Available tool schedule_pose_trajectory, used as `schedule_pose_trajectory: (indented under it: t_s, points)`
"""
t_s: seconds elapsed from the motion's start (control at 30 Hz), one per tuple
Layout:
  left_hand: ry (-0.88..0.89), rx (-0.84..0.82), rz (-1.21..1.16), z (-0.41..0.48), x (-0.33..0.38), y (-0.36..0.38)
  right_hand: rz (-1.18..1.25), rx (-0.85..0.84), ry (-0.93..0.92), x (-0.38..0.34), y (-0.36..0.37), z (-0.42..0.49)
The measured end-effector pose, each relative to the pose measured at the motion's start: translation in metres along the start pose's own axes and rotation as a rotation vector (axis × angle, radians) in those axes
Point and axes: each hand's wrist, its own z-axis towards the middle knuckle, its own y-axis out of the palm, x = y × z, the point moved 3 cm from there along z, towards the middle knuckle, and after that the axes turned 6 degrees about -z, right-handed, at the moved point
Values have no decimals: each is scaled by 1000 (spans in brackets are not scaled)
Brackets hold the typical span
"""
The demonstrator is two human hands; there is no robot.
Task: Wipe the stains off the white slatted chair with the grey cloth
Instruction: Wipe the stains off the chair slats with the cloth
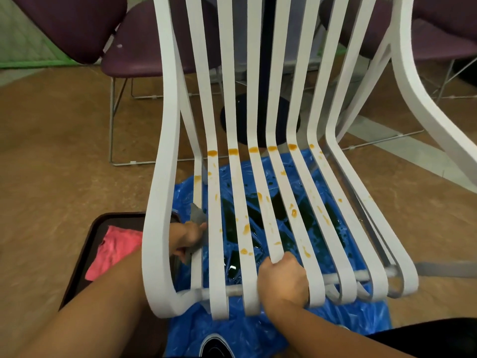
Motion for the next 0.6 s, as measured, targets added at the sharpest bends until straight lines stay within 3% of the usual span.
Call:
schedule_pose_trajectory:
  t_s: [0.1, 0.2, 0.3, 0.47, 0.6]
  points:
    - [-120, -126, 17, -19, -19, 22, 6, -3, -2, 0, -1, 0]
    - [-148, -95, 67, -29, -23, 28, 7, -8, 3, 0, -1, 1]
    - [-104, -42, 2, -32, -18, 26, 7, -18, 3, 1, -1, 1]
    - [116, 129, -170, -25, 1, 17, 1, -17, 14, 0, -2, 3]
    - [88, 86, -181, -32, -8, 20, 5, -32, 14, -2, -2, 1]
